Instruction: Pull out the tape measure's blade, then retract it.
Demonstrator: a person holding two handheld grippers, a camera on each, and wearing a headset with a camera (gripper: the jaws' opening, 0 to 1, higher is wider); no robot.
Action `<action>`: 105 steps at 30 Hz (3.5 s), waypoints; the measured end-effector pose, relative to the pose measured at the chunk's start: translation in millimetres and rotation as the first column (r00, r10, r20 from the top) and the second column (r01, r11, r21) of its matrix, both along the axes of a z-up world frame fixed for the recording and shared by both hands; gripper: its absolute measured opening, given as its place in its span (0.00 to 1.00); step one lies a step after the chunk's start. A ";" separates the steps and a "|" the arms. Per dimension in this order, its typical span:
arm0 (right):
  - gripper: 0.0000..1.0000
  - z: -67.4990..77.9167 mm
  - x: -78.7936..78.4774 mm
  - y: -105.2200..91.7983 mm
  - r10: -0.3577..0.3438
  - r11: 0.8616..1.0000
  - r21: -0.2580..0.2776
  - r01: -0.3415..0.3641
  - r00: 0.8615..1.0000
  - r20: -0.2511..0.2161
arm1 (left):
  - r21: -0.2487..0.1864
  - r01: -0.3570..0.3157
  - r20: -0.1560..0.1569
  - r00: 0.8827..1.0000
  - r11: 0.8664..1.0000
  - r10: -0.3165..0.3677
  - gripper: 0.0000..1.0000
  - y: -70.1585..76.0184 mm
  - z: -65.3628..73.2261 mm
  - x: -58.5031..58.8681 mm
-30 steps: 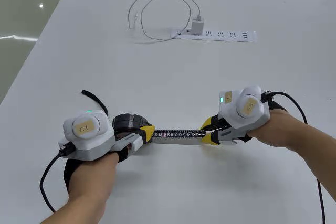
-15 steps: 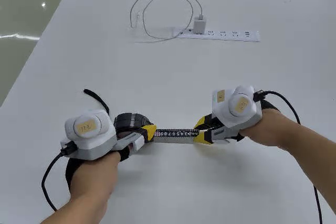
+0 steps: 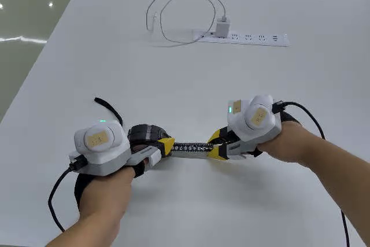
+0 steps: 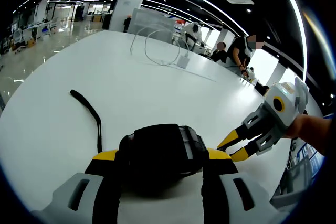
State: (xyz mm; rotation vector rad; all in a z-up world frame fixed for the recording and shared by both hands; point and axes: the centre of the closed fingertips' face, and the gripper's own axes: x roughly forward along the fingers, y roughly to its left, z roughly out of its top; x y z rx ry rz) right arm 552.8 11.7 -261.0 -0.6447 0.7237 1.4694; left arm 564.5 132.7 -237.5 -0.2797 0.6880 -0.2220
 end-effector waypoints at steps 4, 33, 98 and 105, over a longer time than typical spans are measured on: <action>0.10 -0.4 -0.2 5.2 0.001 1.000 0.004 -0.001 1.000 -0.002 | -0.002 0.000 0.000 1.000 1.000 0.000 0.58 0.2 -0.4 0.5; 0.10 -4.3 -2.7 37.7 -0.006 0.999 0.054 0.007 1.000 -0.021 | 0.002 0.004 -0.007 1.000 1.000 -0.004 0.59 -1.7 -1.8 0.4; 0.12 -4.8 -4.3 73.1 -0.021 0.994 0.104 0.023 0.999 -0.027 | -0.002 -0.010 0.004 1.000 1.000 0.010 0.61 -2.3 -1.4 2.0; 0.16 -4.6 -5.4 72.3 -0.026 0.994 0.102 0.031 0.999 -0.043 | -0.007 -0.009 0.002 1.000 1.000 0.009 0.62 -2.9 -1.6 2.0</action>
